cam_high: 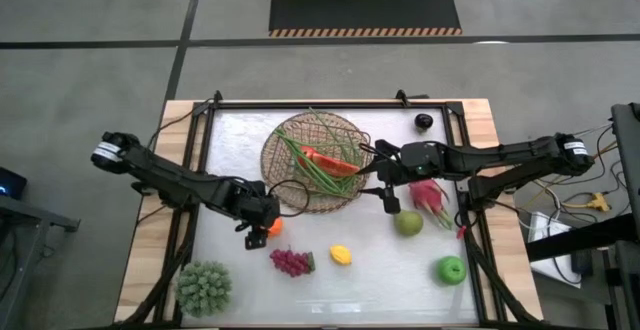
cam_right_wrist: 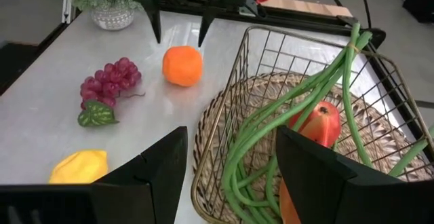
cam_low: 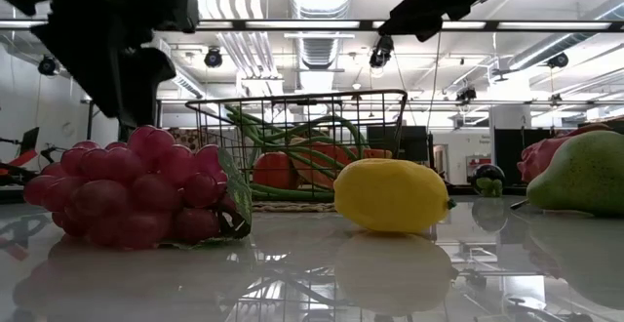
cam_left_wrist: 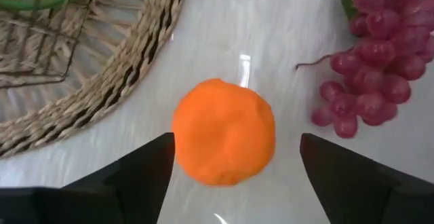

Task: Build produce basket
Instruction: Put the orange into the wire basket

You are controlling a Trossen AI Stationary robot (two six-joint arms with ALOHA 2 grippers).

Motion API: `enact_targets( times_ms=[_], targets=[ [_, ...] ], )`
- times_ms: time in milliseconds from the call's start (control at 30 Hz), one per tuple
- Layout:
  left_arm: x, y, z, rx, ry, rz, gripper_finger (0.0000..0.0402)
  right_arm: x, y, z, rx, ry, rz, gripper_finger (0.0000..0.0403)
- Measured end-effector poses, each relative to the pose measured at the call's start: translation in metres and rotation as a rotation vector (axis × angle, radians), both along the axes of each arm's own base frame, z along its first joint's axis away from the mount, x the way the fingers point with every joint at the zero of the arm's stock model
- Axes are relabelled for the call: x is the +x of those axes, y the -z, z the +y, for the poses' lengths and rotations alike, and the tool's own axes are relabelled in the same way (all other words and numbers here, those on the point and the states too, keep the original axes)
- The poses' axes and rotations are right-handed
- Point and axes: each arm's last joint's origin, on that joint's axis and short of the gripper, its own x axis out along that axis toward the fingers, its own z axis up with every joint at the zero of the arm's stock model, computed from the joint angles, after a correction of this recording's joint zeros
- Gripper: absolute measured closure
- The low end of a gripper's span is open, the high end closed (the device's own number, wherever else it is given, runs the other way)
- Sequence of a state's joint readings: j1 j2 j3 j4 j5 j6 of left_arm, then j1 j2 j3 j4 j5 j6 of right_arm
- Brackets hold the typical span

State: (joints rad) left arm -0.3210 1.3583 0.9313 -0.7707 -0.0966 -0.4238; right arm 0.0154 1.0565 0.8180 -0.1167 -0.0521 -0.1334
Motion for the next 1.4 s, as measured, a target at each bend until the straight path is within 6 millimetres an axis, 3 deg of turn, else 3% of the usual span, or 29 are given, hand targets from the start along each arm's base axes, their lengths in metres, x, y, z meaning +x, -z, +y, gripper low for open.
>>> enact_targets(
  times_ms=[267, 867, 1233, 1400],
  targets=[
    [-0.003, 0.021, 0.001, 0.024, 0.017, 0.050, 0.0098, -0.001, 0.002, 0.000, 0.009, 0.005, 0.011, 0.0193],
    [0.000, 0.037, 0.000, -0.006, 0.041, -0.026, 0.0112, 0.000, 0.002, 0.000, 0.018, 0.009, 0.011, 0.0193],
    [0.000, 0.036, 0.000, 0.015, 0.037, -0.033, 0.0164, 0.000, 0.002, 0.000, 0.018, 0.010, 0.011, 0.0193],
    [-0.006, 0.017, 0.002, 0.084, 0.055, -0.118, 0.0166, -0.001, 0.003, 0.000, 0.018, 0.010, 0.013, 0.0193]
  ],
)
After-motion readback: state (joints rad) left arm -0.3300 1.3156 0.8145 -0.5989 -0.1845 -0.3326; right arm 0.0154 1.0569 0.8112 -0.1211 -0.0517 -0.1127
